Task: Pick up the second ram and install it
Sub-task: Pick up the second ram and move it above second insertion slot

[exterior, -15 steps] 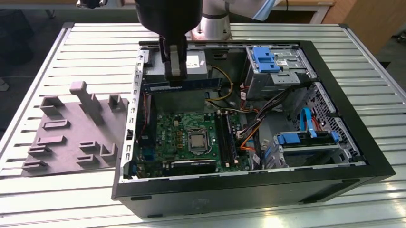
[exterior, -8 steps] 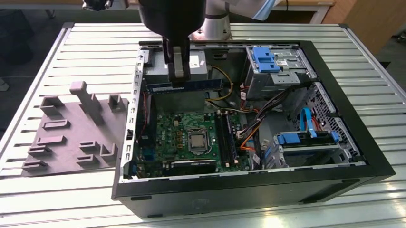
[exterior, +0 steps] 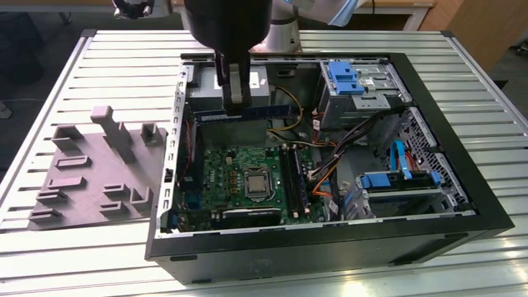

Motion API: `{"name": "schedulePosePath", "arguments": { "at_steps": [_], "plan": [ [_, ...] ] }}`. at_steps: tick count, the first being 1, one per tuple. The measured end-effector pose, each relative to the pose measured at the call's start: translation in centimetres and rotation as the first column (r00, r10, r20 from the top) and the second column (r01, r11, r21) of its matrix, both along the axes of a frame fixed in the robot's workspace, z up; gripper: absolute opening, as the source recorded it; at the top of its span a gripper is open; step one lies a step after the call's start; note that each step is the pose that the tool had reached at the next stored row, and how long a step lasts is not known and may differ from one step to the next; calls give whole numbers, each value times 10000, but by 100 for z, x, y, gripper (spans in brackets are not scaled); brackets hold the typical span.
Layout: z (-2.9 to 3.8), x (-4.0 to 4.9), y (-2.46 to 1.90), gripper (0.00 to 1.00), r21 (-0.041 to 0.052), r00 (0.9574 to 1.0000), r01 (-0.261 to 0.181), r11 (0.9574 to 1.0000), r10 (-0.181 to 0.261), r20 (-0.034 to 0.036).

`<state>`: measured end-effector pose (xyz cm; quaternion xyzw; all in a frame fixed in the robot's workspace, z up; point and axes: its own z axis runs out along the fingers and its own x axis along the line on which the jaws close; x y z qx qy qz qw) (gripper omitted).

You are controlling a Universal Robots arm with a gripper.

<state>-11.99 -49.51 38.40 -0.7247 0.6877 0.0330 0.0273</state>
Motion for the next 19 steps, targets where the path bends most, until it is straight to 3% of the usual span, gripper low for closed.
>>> {"name": "schedulePosePath", "arguments": {
  "at_steps": [19],
  "plan": [
    [-99, 67, 0, 11, 1, 10000, 0, 10000, 0, 0]
  ]
}}
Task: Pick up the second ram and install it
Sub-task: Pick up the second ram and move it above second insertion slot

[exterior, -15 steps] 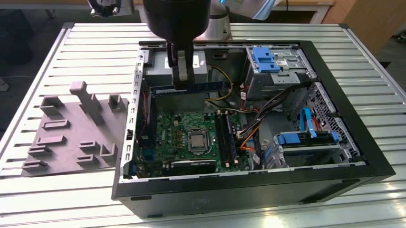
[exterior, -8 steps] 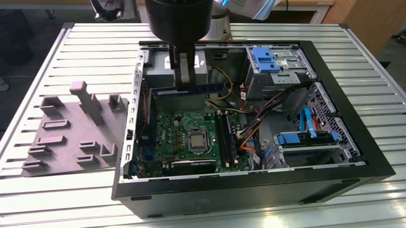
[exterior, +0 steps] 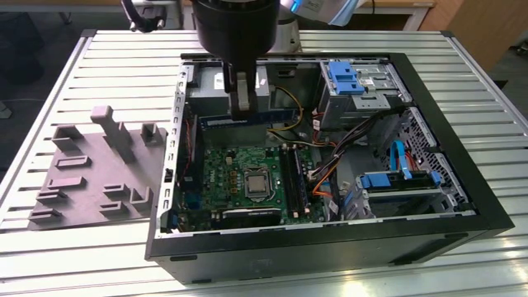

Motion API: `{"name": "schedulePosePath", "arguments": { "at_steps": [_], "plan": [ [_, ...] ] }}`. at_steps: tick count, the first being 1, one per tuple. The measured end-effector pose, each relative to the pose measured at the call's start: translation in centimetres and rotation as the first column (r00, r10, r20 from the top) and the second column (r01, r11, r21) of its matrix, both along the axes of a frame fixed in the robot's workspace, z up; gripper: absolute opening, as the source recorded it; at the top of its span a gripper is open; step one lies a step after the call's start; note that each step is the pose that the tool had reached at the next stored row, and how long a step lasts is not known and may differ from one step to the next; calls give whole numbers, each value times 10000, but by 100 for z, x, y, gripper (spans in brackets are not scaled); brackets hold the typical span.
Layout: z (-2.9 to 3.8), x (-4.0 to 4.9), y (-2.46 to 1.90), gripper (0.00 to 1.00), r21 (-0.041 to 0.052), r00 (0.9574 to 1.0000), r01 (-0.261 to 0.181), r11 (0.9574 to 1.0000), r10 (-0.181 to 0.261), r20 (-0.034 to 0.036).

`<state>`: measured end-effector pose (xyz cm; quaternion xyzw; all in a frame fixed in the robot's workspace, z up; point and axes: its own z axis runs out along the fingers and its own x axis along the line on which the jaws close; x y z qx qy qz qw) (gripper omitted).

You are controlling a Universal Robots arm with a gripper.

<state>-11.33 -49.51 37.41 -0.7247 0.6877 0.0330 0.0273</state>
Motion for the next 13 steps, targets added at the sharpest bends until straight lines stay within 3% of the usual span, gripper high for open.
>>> {"name": "schedulePosePath", "arguments": {
  "at_steps": [13],
  "plan": [
    [-46, 56, 0, 11, 2, 10000, 0, 10000, 0, 1]
  ]
}}
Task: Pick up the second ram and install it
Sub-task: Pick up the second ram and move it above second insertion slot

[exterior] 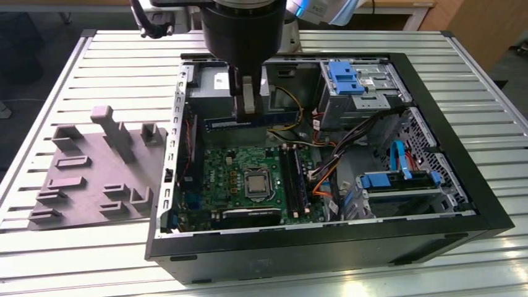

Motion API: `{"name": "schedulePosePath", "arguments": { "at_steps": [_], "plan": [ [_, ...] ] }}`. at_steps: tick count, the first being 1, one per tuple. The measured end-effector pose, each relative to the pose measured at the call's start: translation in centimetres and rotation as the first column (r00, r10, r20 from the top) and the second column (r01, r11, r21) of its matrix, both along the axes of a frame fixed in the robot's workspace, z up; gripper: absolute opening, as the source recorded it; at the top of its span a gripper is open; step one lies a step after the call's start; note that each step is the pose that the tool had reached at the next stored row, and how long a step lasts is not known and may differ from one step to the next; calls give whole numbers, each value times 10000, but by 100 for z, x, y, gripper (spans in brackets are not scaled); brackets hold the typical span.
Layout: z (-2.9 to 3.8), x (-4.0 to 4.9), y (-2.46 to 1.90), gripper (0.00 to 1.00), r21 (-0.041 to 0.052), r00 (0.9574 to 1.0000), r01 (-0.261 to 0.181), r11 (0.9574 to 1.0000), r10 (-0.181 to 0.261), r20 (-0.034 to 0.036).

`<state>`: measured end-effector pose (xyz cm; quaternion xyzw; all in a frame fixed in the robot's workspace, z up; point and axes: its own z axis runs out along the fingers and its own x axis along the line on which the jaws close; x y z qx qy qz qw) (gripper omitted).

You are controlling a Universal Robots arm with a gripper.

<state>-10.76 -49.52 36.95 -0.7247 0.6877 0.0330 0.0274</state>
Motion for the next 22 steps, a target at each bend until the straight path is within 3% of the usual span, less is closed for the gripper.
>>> {"name": "schedulePosePath", "arguments": {
  "at_steps": [22],
  "plan": [
    [-121, 95, 0, 11, -1, 10000, 0, 10000, 0, -3]
  ]
}}
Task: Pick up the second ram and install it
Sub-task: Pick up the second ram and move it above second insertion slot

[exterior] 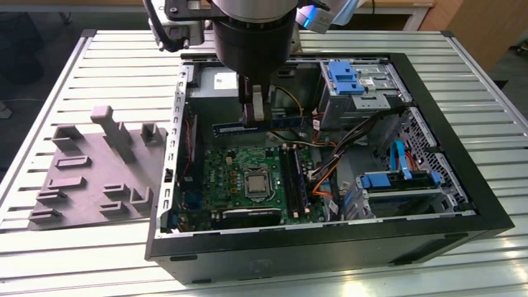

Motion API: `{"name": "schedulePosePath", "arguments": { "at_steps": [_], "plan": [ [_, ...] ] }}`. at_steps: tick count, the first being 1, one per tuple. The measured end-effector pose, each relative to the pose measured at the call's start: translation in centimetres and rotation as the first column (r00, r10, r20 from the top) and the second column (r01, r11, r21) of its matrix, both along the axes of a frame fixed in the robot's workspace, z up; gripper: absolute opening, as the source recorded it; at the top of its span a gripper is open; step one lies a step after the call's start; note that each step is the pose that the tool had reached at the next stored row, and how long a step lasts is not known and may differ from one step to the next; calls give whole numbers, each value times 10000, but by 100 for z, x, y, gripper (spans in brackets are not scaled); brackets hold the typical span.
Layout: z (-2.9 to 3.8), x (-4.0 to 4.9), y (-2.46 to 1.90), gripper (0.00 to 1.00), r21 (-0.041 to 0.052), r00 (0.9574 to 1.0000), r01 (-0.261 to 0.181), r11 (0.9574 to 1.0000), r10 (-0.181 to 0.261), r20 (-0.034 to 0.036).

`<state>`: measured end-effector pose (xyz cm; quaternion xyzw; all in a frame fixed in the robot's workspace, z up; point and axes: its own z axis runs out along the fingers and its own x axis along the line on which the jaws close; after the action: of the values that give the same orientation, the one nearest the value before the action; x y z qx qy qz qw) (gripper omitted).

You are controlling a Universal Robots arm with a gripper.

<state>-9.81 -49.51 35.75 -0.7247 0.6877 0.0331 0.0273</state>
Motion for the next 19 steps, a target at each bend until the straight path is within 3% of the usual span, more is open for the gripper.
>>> {"name": "schedulePosePath", "arguments": {
  "at_steps": [19],
  "plan": [
    [-128, 58, 0, 11, 1, 10000, 1, 10000, -1, -1]
  ]
}}
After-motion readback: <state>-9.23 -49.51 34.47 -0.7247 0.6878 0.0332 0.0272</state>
